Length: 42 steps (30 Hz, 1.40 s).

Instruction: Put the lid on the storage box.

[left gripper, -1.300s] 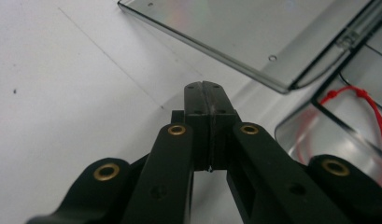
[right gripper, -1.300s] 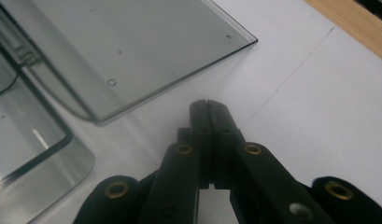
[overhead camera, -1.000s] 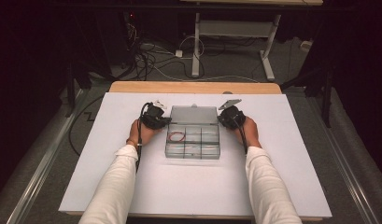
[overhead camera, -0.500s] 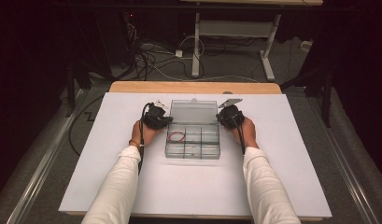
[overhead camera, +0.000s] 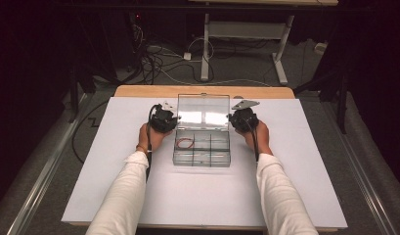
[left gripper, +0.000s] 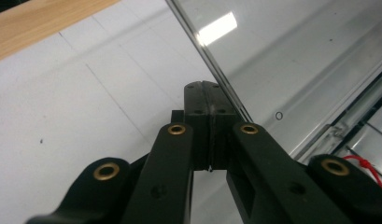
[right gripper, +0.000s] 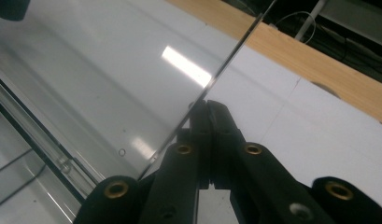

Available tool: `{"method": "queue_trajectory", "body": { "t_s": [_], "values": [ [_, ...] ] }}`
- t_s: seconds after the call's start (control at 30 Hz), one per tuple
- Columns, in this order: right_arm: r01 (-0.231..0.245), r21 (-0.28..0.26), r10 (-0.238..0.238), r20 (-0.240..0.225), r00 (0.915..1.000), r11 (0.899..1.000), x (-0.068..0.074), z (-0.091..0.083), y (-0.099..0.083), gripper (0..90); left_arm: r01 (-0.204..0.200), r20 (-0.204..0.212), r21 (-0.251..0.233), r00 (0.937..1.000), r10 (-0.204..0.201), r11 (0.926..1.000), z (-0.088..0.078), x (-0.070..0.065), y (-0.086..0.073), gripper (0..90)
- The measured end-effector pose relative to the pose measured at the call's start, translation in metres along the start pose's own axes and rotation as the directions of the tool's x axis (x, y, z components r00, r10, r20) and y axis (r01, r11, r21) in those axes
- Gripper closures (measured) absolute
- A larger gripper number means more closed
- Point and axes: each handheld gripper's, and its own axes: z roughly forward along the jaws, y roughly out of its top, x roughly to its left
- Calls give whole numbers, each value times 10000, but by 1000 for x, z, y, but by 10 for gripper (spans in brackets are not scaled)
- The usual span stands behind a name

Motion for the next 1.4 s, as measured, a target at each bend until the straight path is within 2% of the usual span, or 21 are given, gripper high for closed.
{"method": "queue_trajectory", "body": {
  "t_s": [0.13, 0.43, 0.6, 0.9, 1.4],
  "values": [
    [238, -186, -235, 138, 9996, 9995, 1, -3, 4, 900, -176, -136, 11, 9998, 176, 9998, -3, 0, 4, 869],
    [318, -585, -300, 324, 9990, 9978, 1, -13, 13, 900, -467, -427, -146, 9980, 460, 9988, -12, -2, 12, 869],
    [392, -631, -361, 498, 9981, 9972, 4, -17, 18, 900, -676, -635, -260, 9958, 658, 9974, -19, -3, 17, 869],
    [387, -1005, -336, 523, 9981, 9942, 6, -28, 26, 900, -508, -637, -1018, 9970, 445, 9935, -36, -6, 24, 869],
    [707, -1368, -586, 907, 9942, 9881, 12, -44, 34, 900, -768, -719, -1269, 9951, 680, 9889, -52, -9, 30, 868]
  ]
}}
